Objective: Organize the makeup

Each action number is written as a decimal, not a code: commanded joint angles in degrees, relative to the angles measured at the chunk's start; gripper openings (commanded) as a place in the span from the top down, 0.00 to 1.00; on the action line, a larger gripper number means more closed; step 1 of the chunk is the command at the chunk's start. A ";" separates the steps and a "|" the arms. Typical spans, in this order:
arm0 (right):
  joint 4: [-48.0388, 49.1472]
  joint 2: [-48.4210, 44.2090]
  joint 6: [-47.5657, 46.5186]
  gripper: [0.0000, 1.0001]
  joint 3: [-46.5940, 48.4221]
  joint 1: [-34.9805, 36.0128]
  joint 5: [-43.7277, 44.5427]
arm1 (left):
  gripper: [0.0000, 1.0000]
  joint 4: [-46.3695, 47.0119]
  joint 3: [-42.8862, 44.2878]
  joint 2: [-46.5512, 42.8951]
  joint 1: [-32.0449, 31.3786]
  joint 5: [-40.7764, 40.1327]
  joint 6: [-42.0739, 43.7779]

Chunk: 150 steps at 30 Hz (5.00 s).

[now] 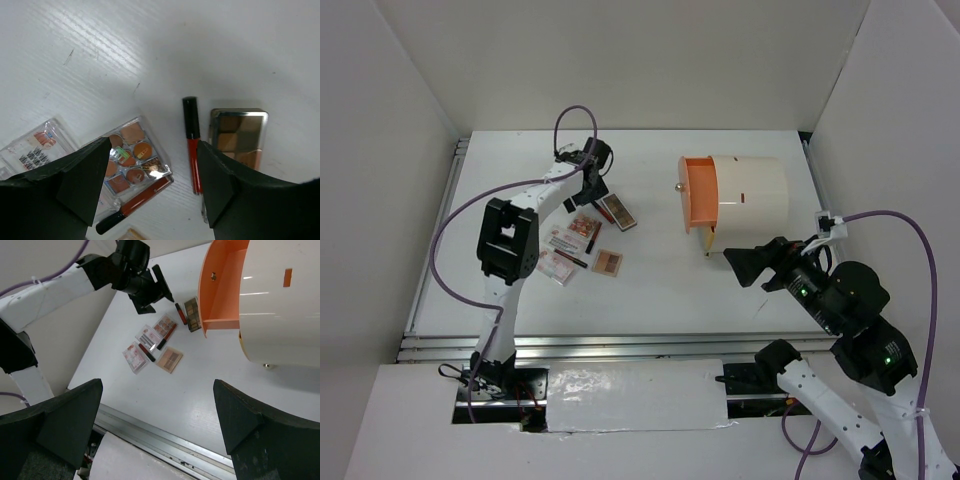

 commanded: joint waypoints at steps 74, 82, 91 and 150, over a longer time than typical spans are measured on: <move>0.44 -0.89 -0.16 0.00 0.80 0.32 2.13 | 1.00 31.72 -3.79 -25.58 -4.76 35.47 11.50; -1.41 -3.08 -0.07 0.00 2.30 0.32 2.92 | 1.00 50.88 -1.94 -19.26 -7.92 44.00 7.63; -2.56 -3.96 -0.33 0.00 2.39 0.23 3.36 | 1.00 58.28 3.50 -10.38 -11.70 44.29 1.91; 4.03 -1.94 0.54 0.00 -3.76 0.32 -1.31 | 0.38 24.26 -36.12 -26.02 -1.86 13.42 21.77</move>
